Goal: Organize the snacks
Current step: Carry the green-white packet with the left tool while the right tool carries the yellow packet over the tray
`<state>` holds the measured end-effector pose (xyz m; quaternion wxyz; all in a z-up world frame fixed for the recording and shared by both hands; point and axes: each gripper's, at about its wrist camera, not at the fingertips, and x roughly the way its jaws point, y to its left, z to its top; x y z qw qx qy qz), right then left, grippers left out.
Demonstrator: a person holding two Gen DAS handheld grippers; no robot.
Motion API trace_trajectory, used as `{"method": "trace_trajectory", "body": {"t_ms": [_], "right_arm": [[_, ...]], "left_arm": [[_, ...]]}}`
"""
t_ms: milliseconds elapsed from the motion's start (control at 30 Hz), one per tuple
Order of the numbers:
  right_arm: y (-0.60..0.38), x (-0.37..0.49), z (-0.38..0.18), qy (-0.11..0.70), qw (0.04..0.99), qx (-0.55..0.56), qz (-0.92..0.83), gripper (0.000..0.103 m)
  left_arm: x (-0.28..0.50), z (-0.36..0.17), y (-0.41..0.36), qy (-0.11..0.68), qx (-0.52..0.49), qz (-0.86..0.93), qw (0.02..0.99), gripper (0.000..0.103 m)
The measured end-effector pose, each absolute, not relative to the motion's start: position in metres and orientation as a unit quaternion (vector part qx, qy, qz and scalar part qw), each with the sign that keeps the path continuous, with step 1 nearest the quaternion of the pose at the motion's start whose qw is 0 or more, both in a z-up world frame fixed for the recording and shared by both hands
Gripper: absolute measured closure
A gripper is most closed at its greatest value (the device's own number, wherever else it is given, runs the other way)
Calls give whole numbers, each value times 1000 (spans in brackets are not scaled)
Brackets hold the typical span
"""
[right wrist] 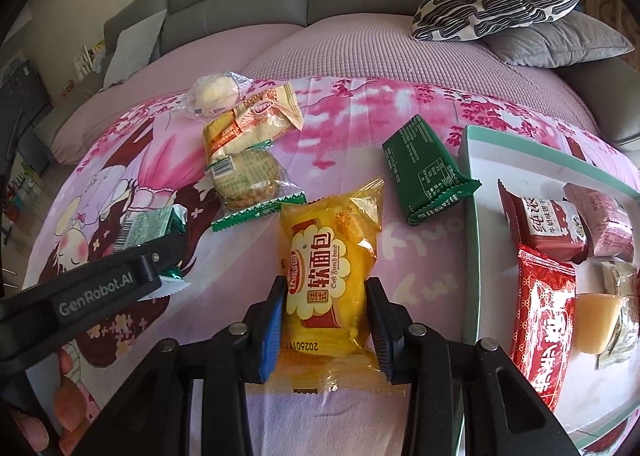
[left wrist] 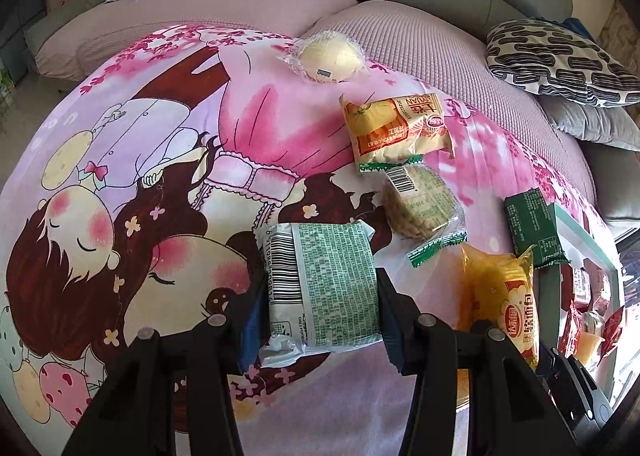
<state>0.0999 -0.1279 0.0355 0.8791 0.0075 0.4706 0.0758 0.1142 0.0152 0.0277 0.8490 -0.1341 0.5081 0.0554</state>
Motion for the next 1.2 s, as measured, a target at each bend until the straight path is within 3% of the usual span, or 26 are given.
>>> {"method": "trace_trajectory", "body": {"t_ms": [633,1200], "right_arm": [[-155,80,74,432,898,40,74,64],[-269,67,99,393,912,109,-48,64]], "left_arm": [[103,58,-15,471,-97,50,875,51],[95,81,-124,448,-6,-41,893,51]]}}
